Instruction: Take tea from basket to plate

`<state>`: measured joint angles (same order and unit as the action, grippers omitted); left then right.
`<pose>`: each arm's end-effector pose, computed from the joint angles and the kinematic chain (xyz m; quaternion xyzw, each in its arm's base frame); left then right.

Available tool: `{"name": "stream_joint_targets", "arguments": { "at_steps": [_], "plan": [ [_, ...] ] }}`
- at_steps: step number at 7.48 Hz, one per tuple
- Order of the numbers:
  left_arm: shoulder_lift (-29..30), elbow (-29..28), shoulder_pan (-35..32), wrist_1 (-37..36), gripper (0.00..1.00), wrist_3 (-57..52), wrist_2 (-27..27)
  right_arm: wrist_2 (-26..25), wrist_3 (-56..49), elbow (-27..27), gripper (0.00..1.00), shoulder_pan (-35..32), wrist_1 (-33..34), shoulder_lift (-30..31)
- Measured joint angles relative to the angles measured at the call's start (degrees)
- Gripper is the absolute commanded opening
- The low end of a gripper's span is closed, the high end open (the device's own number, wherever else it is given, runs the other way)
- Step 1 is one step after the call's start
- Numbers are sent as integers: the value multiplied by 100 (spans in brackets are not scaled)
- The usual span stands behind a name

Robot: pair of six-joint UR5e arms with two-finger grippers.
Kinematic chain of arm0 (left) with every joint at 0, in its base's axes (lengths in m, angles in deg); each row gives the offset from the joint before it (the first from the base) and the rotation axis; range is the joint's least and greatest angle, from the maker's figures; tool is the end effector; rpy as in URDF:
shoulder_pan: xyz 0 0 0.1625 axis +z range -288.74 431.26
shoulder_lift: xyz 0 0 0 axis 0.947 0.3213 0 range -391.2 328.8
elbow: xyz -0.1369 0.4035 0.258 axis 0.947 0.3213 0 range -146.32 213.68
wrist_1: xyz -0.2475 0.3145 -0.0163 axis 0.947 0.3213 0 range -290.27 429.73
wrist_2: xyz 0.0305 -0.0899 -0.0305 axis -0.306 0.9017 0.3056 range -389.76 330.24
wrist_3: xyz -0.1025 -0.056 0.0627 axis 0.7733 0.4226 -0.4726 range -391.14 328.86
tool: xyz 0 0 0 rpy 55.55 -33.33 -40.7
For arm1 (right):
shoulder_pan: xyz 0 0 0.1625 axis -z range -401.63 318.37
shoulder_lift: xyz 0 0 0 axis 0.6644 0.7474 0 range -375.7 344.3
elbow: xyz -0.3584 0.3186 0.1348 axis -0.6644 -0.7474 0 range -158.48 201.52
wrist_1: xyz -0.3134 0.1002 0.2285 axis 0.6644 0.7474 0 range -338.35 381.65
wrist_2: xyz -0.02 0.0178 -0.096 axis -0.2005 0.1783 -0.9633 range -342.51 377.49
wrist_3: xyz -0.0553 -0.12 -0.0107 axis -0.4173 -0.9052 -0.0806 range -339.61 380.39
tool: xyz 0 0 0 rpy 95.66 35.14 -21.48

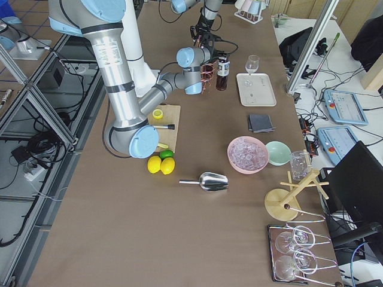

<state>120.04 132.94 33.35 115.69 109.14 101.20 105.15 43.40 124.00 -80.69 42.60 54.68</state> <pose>0.5210 -0.4645 0.0913 -0.3618 0.1765 -0.5770 0.7107 -0.3769 -0.4845 0.3076 0.6248 -0.4541 -0.1380 0.6200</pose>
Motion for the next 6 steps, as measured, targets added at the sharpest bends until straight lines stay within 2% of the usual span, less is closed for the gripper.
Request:
{"name": "stream_joint_targets", "arguments": {
  "at_steps": [2, 3, 5, 6],
  "plan": [
    [-12, -1, -3, -106, 0, -12, -2, 306, 315, -1530, 0, -500, -1166, -391],
    [-39, 17, -6, -137, 0, -76, -14, 388, 440, -2175, 0, -655, -1429, -762],
    [-86, 110, -228, -452, 0, -215, -25, 406, 689, -3234, 0, -891, -1551, -1664],
    [93, 201, -420, -1040, 0, -603, -27, 296, 801, -3610, 0, -948, -1552, -2048]
  ]
}}
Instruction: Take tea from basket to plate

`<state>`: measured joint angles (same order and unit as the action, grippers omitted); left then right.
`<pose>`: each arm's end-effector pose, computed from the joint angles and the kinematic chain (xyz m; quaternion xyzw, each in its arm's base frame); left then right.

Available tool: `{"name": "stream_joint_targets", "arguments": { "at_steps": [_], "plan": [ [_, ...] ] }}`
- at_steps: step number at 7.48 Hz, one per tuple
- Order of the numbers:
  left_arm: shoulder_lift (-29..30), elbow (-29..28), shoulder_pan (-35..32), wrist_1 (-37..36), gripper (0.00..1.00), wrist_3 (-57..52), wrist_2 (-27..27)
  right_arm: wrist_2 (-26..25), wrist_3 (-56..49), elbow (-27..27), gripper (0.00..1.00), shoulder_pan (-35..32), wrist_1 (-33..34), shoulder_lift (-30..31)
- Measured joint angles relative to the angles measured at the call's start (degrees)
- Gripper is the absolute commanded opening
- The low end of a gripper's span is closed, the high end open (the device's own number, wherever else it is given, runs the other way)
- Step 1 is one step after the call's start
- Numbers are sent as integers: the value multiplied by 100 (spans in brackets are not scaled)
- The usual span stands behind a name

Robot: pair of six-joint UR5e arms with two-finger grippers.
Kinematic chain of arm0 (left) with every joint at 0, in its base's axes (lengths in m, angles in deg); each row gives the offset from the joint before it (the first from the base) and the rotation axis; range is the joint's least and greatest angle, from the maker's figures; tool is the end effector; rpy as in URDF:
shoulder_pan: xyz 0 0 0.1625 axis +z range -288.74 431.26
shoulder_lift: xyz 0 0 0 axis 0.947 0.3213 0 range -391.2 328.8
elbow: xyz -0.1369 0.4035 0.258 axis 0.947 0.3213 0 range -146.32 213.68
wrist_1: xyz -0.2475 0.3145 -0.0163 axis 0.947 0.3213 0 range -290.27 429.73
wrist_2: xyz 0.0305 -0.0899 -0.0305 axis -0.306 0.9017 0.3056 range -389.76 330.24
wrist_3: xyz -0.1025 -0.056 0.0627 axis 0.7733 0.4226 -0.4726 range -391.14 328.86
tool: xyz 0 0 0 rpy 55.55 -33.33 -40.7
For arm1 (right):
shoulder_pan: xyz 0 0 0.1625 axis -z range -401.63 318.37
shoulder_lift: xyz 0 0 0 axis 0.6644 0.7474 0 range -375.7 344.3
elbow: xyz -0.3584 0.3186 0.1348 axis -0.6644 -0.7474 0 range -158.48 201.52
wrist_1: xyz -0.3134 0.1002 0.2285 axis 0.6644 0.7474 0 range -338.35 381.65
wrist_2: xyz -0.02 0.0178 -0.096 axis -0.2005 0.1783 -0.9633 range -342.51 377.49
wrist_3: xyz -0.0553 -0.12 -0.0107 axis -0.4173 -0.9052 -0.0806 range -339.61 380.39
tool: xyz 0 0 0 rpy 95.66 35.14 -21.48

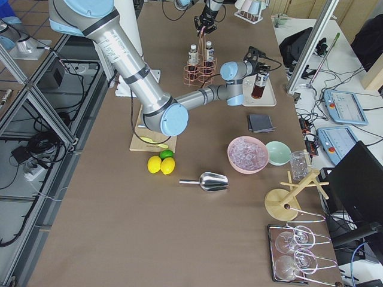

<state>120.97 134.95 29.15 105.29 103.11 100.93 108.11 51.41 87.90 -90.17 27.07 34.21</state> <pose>0.4694 -0.4874 0.0956 -0.3458 0.1483 -0.5909 0.7136 -0.4270 -0.6824 0.3133 0.6205 -0.4590 -0.0621 0.6327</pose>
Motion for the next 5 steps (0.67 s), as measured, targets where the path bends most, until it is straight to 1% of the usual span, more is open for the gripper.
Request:
{"name": "stream_joint_targets", "arguments": {
  "at_steps": [1, 2, 3, 4, 5],
  "plan": [
    [253, 35, -244, -614, 0, -454, 1, -177, 88, -246, 0, -13, 1, -255],
    [384, 30, -547, -925, 0, -709, -1, -354, 141, -386, 0, 18, 0, -397],
    [401, 84, -810, -1076, 0, -839, -23, -538, 171, -460, 0, 93, -22, -460],
    [294, 293, -1078, -1244, 0, -1048, -176, -775, 186, -497, 0, 238, -89, -461],
    [47, 524, -1369, -1434, 0, -1502, -318, -1003, 191, -547, 0, 402, -211, -410]
  ]
}}
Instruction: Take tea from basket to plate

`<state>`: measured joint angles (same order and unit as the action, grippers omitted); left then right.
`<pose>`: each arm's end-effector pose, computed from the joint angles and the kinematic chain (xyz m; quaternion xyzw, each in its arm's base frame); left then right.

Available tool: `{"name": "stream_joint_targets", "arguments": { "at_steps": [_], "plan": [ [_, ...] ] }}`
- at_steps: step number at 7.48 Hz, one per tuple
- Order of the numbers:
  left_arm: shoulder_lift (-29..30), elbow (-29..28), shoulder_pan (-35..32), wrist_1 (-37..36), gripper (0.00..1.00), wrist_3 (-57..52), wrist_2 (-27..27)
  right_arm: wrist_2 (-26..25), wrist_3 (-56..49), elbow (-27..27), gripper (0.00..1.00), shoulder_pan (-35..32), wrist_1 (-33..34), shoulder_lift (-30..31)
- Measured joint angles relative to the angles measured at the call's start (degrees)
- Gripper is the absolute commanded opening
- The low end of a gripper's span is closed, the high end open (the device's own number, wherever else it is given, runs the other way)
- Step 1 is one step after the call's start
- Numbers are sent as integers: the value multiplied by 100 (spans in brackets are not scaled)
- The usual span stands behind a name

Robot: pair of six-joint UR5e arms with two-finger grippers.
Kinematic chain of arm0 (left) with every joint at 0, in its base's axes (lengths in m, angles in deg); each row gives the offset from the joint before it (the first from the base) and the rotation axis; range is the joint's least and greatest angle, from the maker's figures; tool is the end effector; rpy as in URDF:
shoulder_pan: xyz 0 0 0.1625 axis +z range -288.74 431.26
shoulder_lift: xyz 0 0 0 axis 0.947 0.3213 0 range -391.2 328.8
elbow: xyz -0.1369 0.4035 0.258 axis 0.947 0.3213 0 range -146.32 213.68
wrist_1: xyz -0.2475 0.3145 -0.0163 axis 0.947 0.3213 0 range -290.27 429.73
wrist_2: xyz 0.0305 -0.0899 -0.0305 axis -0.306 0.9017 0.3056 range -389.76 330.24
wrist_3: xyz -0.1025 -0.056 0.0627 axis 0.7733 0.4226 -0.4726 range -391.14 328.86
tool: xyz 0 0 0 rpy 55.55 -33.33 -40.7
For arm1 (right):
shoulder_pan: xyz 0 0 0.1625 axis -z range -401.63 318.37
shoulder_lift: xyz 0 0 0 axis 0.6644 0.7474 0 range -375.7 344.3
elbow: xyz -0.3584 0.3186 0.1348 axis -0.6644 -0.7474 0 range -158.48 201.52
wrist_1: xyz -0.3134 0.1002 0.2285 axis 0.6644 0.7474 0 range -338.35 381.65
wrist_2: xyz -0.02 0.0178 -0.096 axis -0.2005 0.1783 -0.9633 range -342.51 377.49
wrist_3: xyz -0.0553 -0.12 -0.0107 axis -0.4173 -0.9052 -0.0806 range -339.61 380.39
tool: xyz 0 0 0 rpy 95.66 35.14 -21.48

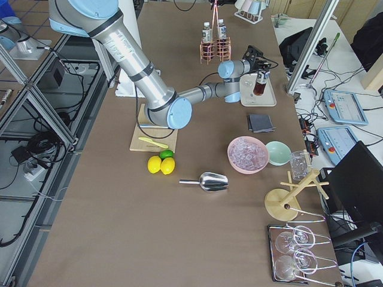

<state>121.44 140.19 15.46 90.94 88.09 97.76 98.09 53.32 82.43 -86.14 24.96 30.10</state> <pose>0.3109 -0.5509 0.1059 -0.2921 0.1568 -0.6158 0.7147 -0.4759 -0.6851 0.2968 0.6320 -0.4489 -0.0056 0.6318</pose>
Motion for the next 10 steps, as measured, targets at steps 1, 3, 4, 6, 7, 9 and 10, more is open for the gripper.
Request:
{"name": "stream_joint_targets", "arguments": {
  "at_steps": [1, 3, 4, 6, 7, 9, 10],
  "plan": [
    [-361, 109, -352, -89, 0, -504, -60, -168, 2, -69, 0, 141, -175, 75],
    [-1152, -21, -1038, 314, 0, -1421, -148, -336, -1, -145, 0, 313, -402, 200],
    [-1433, -301, -1414, 686, 0, -1809, -274, -362, -4, -153, 0, 349, -430, 223],
    [-1626, -1088, -2085, 1017, 0, -3160, -440, -372, -12, -157, 61, 377, -443, 234],
    [-1639, -1485, -2316, 1209, 0, -3659, -569, -370, -13, -148, 100, 385, -440, 236],
    [-1640, -2377, -2469, 2044, 0, -3955, -866, -369, -12, -115, 100, 401, -437, 241],
    [-1645, -2715, -2476, 2468, 0, -3983, -1053, -369, -13, -98, 100, 411, -437, 243]
  ]
}}
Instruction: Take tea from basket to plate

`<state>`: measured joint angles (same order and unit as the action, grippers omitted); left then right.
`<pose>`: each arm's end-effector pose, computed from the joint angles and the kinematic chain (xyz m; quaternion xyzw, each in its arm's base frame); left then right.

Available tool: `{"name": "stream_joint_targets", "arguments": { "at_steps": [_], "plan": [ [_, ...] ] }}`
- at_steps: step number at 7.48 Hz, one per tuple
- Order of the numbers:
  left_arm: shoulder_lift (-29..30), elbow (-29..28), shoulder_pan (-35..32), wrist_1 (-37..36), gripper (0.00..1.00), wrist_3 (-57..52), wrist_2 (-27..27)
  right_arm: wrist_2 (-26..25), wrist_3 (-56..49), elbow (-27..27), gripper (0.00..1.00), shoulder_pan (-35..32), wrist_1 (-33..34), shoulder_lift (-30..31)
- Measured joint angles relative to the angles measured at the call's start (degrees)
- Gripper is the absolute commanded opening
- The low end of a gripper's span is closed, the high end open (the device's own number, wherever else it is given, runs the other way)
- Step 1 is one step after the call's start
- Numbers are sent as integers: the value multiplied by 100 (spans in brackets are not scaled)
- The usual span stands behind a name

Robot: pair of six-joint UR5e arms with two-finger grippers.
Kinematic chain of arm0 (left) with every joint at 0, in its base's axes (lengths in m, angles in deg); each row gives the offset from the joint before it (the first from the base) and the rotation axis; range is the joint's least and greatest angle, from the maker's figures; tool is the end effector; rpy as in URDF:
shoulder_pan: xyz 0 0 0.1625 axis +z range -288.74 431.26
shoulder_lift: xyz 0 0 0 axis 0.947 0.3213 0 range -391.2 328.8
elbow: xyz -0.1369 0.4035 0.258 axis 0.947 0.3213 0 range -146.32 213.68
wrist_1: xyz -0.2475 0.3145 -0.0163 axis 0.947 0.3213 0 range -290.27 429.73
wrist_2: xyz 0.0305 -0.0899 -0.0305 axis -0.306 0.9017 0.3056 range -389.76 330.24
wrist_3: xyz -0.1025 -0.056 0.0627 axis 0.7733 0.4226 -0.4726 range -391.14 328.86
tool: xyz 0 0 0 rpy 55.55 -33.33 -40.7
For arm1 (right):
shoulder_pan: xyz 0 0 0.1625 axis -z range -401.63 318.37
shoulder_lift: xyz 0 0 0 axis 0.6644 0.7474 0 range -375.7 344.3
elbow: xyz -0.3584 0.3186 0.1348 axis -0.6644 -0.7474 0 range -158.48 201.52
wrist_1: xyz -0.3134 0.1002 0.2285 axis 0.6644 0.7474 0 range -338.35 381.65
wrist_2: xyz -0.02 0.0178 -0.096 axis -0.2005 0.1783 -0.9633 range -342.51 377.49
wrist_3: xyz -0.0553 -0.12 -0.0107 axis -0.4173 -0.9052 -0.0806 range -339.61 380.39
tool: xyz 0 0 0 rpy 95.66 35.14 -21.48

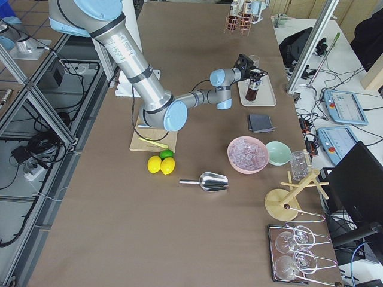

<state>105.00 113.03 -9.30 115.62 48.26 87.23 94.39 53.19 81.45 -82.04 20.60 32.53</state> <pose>0.0505 -0.7496 0.4193 -0.2148 0.1154 -0.5701 0.7845 -0.5076 -0.6466 0.3317 0.6309 -0.4576 -0.0024 0.6265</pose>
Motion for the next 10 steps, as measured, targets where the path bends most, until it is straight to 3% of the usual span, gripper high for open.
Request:
{"name": "stream_joint_targets", "arguments": {
  "at_steps": [3, 4, 6, 10],
  "plan": [
    [-7, -753, -33, 789, 0, -21, -444, 5, 6, 198, 100, 7, 14, 86],
    [-12, -875, -74, 894, 98, -28, -547, 18, 13, 406, 100, 7, 42, 203],
    [-148, -1006, -58, 1139, 99, 60, -793, 271, 160, 1087, 100, -15, 423, 515],
    [-294, -1107, -76, 1320, 99, 119, -965, 1608, 379, 2725, 100, -109, 2378, 1209]
  ]
}}
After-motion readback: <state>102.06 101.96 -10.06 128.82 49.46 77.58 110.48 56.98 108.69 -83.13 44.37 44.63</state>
